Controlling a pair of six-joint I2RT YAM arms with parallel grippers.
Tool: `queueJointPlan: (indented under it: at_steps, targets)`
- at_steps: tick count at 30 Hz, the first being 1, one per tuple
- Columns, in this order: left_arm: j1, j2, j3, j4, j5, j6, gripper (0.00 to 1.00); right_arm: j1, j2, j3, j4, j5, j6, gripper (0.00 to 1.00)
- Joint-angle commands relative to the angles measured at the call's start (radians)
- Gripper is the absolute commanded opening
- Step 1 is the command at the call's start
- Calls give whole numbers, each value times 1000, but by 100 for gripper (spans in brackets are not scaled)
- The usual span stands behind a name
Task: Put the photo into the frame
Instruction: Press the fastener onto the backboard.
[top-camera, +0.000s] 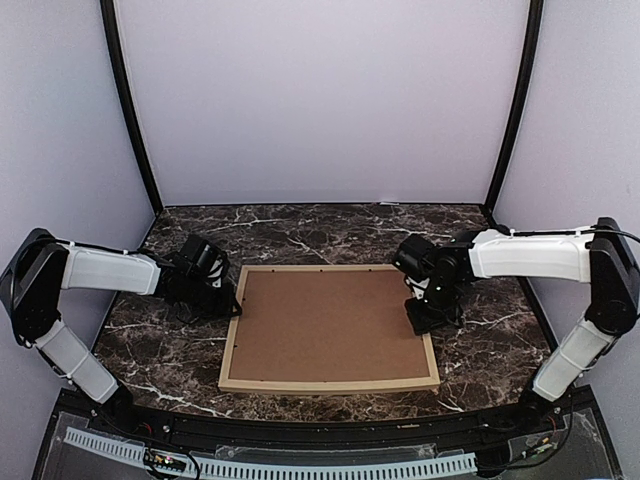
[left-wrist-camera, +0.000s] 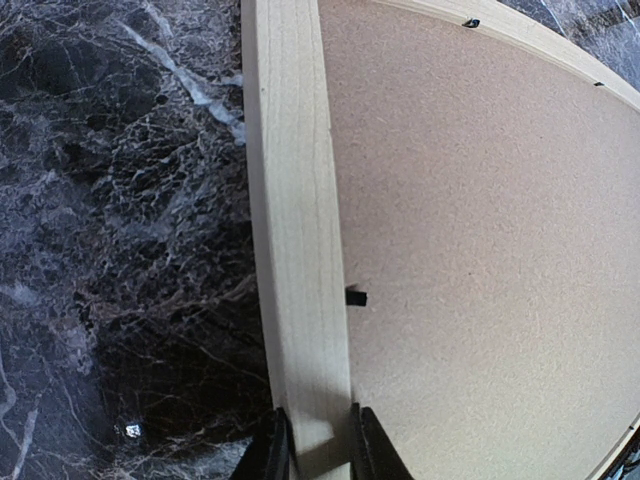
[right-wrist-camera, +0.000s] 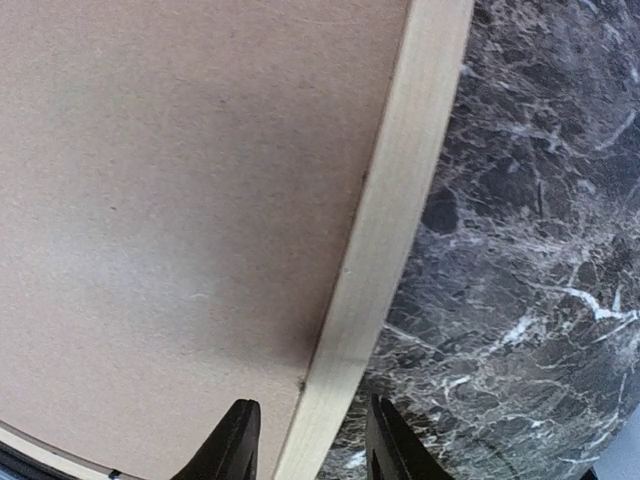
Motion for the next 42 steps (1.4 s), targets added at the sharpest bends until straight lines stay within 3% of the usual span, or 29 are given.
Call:
queueJointPlan:
  at_steps: [1,42]
  targets:
    - [-8,47,-35,-31,15,19,1,4,6,27,-93,102,22,37]
    - [-8,50,-59,-12,18,21,1,104,195,53,-81,91,36,36]
